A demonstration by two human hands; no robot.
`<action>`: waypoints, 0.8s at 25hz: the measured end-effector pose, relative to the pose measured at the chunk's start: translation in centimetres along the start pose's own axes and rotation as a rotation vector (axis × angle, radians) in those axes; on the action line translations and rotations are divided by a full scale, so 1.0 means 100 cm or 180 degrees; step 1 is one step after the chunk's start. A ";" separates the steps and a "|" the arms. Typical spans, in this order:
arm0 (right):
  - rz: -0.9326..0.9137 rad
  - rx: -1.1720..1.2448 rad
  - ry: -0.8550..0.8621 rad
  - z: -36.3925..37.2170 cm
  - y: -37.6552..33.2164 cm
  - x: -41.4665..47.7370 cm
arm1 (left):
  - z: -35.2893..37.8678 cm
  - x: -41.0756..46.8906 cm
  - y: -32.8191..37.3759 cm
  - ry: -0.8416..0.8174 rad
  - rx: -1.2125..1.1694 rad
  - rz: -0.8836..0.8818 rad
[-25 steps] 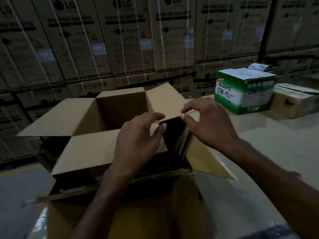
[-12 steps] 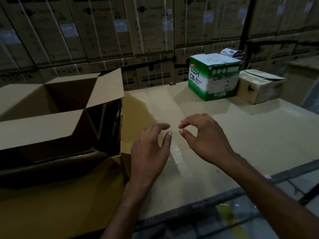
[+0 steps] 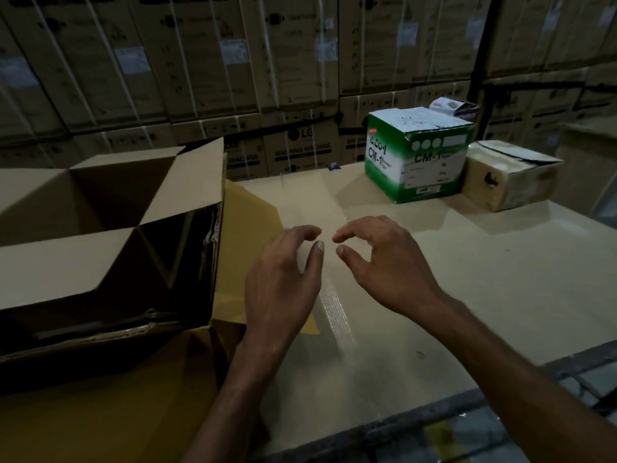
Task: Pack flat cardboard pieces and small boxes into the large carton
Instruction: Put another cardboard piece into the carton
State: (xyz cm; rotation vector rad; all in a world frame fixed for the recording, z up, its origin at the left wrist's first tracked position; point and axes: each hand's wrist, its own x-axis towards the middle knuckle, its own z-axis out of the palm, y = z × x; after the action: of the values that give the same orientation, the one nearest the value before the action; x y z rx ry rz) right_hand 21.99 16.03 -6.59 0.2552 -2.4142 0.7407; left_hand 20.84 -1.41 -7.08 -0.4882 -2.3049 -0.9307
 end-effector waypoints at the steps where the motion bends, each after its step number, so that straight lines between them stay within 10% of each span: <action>1: -0.0045 0.0038 0.0016 0.002 0.000 0.006 | -0.002 0.004 0.000 0.0028 0.0063 0.0011; 20: -0.0404 0.0756 -0.0394 0.013 0.111 0.040 | 0.096 0.000 0.021 0.0017 -0.0051 -0.0849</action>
State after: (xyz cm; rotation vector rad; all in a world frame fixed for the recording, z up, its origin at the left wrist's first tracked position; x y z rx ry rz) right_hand 14.41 24.46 -10.06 0.5591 -2.3963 0.9787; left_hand 18.20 6.96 -11.53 -0.1858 -2.3978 -1.0739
